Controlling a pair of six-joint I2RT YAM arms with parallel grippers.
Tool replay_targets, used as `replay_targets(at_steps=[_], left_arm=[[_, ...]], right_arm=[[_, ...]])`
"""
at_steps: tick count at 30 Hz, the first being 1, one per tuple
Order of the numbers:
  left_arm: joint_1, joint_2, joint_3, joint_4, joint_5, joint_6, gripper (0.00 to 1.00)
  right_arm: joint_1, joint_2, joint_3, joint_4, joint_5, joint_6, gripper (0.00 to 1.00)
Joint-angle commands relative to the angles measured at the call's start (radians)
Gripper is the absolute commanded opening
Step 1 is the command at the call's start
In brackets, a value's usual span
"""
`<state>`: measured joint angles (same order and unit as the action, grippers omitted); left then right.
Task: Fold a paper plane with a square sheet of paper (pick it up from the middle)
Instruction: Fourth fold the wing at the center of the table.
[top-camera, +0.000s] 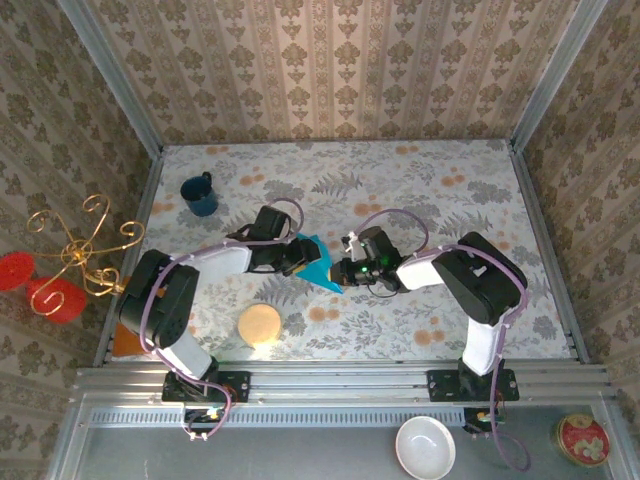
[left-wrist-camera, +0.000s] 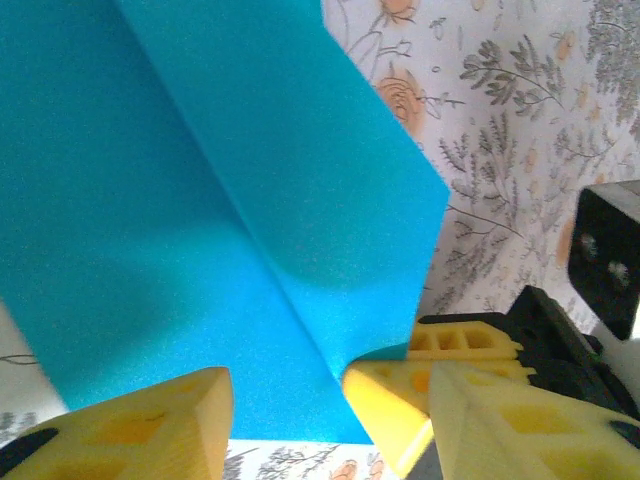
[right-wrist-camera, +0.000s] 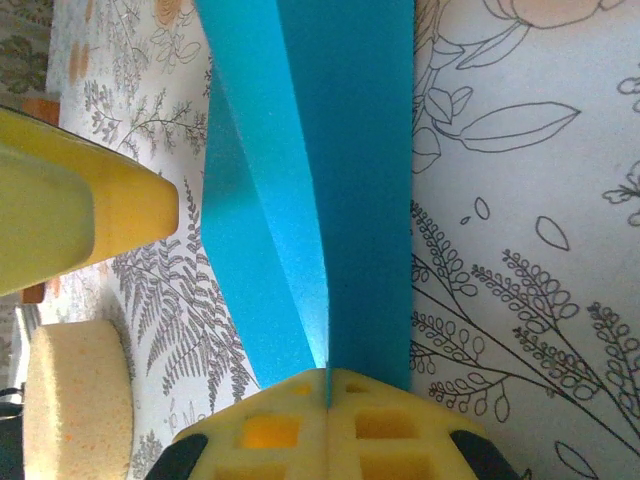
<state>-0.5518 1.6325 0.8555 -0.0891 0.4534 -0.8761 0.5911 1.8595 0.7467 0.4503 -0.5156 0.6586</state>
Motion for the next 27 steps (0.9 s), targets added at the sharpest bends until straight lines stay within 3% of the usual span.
replay_targets(at_steps=[1,13,27], left_arm=[[-0.006,0.021,-0.003,0.053,0.032,-0.027,0.50],[-0.014,0.086,0.051,0.132,0.080,-0.047,0.25],[-0.009,0.152,0.080,0.084,0.063,-0.050,0.17]], right_arm=[[-0.003,0.030,0.012,-0.027,-0.060,0.020,0.00],[-0.010,0.044,0.052,-0.126,-0.067,0.003,0.01],[-0.022,0.041,0.071,-0.168,-0.084,-0.005,0.05]])
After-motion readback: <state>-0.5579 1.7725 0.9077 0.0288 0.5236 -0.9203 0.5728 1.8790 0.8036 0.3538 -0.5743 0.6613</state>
